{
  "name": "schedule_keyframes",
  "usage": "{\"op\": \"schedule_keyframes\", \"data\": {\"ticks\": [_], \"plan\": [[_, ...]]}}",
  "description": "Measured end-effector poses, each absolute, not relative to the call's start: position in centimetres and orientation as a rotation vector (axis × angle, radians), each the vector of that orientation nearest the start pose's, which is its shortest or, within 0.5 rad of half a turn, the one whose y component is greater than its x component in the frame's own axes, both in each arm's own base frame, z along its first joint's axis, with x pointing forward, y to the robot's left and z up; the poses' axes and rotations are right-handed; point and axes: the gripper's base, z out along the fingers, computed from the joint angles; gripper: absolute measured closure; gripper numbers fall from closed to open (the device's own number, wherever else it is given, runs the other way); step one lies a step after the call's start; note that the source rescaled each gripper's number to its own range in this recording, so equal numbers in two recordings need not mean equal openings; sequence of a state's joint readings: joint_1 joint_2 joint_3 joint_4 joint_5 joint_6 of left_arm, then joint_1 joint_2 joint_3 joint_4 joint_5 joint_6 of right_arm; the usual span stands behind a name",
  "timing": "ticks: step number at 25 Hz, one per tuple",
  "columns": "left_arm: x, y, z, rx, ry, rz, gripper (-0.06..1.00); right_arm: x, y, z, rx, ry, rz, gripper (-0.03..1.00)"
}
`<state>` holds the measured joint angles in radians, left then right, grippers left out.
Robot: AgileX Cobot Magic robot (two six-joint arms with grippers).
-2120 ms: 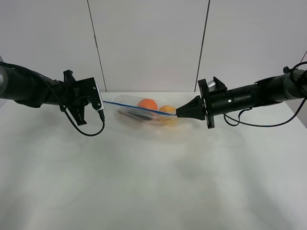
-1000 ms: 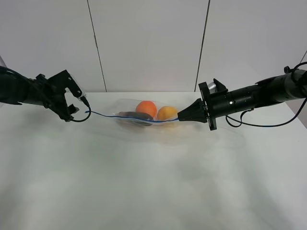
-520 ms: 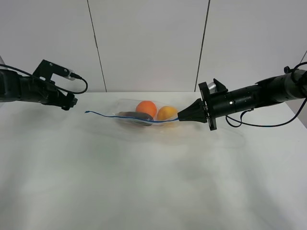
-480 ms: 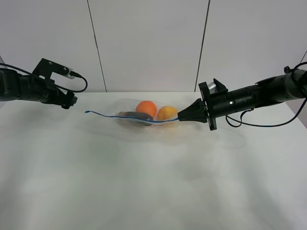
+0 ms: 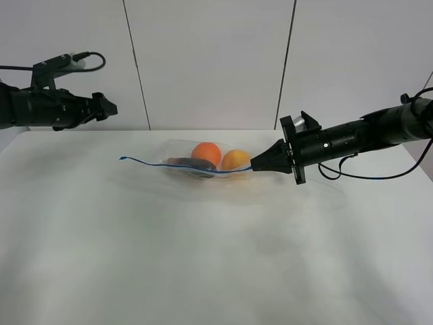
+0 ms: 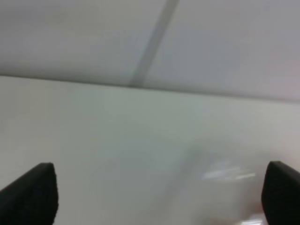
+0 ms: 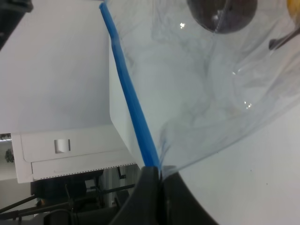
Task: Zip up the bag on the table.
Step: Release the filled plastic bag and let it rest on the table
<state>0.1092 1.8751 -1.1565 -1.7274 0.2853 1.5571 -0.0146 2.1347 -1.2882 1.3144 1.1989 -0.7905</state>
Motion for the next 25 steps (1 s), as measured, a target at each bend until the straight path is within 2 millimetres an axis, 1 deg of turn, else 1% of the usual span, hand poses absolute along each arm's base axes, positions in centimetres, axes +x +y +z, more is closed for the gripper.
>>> {"op": "schedule_keyframes", "data": {"ticks": [3, 4, 5, 7, 8, 9, 10, 12, 13, 15, 18, 20, 22, 25], "plan": [[41.0, 2.2, 21.6, -0.182, 2.070, -0.634, -0.05, 39.1, 7.6, 14.6, 0.030, 2.550, 1.616, 0.97], [41.0, 2.6, 22.1, -0.189, 2.045, -0.708, -0.05, 39.1, 7.6, 14.6, 0.030, 2.550, 1.616, 0.97], [40.8, 2.7, 22.6, -0.160, 2.034, -0.773, -0.05, 39.1, 7.6, 14.6, 0.030, 2.550, 1.616, 0.97], [40.4, 2.8, 23.1, -0.086, 2.082, -0.849, -0.05, 39.1, 7.6, 14.6, 0.030, 2.550, 1.616, 0.97], [40.1, 2.7, 22.9, -0.039, 2.153, -0.851, -0.05, 39.1, 7.6, 14.6, 0.030, 2.550, 1.616, 0.97], [39.7, 2.5, 22.6, 0.025, 2.243, -0.825, -0.05, 39.1, 7.6, 14.6, 0.030, 2.550, 1.616, 0.97], [39.4, 2.4, 22.3, 0.036, 2.335, -0.805, -0.05, 39.1, 7.6, 14.6, 0.030, 2.550, 1.616, 0.97], [38.5, 2.5, 21.1, 0.095, 2.561, -0.655, -0.05, 39.1, 7.6, 14.6, 0.030, 2.550, 1.616, 0.97], [38.1, 2.8, 20.6, 0.082, 2.661, -0.559, -0.05, 39.1, 7.6, 14.6, 0.030, 2.550, 1.616, 0.97], [37.6, 3.3, 20.1, -0.002, 2.793, -0.380, -0.05, 39.1, 7.6, 14.6, 0.030, 2.550, 1.616, 0.97], [37.2, 4.0, 20.2, -0.056, 2.906, -0.144, -0.05, 39.1, 7.6, 14.6, 0.032, 2.550, 1.616, 0.97], [36.9, 3.8, 20.4, -0.044, 2.968, -0.039, -0.05, 39.1, 7.6, 14.6, 0.032, 2.550, 1.616, 0.97], [36.9, 3.3, 20.9, -0.039, 3.006, -0.008, -0.05, 39.1, 7.6, 14.6, 0.032, 2.550, 1.616, 0.97], [36.3, 2.7, 21.6, -0.033, 3.080, -0.014, -0.05, 39.1, 7.6, 14.6, 0.032, 2.550, 1.616, 0.97]]}}
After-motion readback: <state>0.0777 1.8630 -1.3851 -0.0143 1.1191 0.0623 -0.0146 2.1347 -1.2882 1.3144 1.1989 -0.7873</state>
